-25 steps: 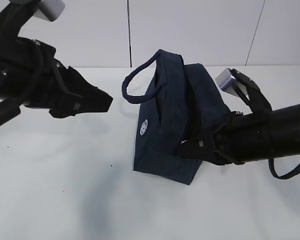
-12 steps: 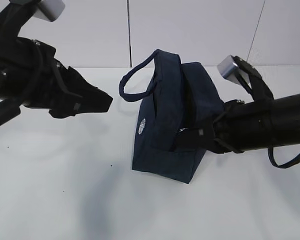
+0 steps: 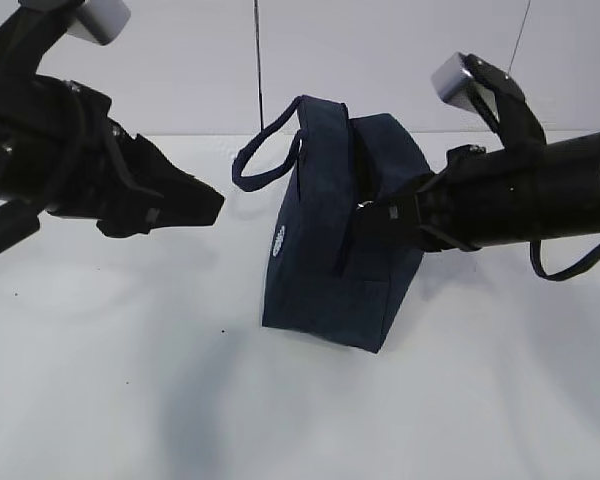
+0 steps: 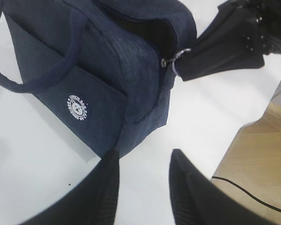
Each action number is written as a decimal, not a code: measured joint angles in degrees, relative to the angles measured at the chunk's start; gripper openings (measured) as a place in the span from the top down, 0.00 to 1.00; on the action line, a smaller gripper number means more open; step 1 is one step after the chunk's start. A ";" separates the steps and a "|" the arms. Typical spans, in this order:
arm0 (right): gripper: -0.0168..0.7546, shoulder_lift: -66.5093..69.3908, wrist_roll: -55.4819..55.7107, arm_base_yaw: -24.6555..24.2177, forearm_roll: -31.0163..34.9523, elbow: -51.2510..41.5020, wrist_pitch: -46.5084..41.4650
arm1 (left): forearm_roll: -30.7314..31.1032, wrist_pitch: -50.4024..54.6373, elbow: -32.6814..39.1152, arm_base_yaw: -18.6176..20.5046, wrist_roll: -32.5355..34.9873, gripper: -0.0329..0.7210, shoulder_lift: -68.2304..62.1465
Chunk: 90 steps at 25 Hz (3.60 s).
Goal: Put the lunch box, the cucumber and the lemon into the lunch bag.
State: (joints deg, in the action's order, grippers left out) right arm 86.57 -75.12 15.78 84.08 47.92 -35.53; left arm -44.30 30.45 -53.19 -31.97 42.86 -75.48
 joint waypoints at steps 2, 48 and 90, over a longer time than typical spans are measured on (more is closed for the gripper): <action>0.98 0.00 -0.10 0.00 -0.12 0.74 0.90 | 0.03 0.00 0.00 0.00 0.00 0.64 0.00; 0.98 0.00 -0.67 0.00 -2.42 1.06 0.01 | -58.27 -2.68 0.00 0.00 62.21 0.43 -23.88; 0.98 -2.12 0.90 0.00 -2.38 3.55 -0.01 | -58.50 1.58 -1.20 0.00 61.01 0.96 -28.38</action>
State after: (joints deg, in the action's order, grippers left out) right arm 84.45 -74.22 15.78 81.70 51.46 -35.54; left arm -102.80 32.02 -54.39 -31.97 103.86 -103.86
